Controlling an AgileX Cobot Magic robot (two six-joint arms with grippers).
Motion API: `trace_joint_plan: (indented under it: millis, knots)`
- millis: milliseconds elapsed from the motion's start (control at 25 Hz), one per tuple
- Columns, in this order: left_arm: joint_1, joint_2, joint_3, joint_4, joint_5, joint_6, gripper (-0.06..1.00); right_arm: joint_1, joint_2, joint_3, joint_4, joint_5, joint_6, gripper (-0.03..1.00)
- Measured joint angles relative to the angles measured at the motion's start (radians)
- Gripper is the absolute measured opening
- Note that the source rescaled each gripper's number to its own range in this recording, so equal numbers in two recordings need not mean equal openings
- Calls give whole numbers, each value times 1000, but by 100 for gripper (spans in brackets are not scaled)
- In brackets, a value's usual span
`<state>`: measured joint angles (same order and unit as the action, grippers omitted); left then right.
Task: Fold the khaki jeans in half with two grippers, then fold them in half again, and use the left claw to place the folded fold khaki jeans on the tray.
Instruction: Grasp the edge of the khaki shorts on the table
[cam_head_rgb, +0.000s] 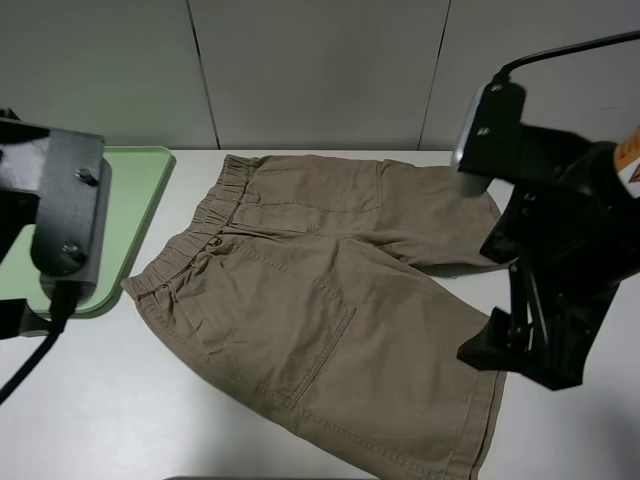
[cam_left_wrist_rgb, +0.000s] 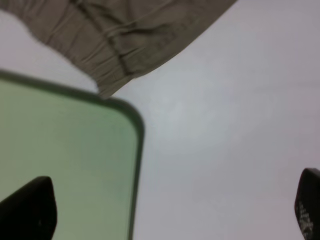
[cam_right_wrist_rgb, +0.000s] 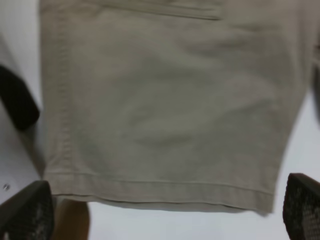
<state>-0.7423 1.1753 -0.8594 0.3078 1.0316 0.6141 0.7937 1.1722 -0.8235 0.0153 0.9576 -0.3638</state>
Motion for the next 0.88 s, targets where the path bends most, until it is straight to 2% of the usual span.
trace_joint_plan:
  millis: [200, 440, 680, 880]
  knots:
    - [0, 148, -2, -67, -35, 100, 94, 178, 76, 26, -32, -8, 164, 100]
    - [7, 290, -3, -68, -58, 148, 93, 364, 147, 170, -37, -98, 294, 100]
    - [109, 351, -3, -71, -133, 244, 93, 389, 222, 197, -36, -194, 336, 100]
    - [195, 394, -4, -95, -226, 431, 92, 389, 241, 197, -36, -249, 336, 100]
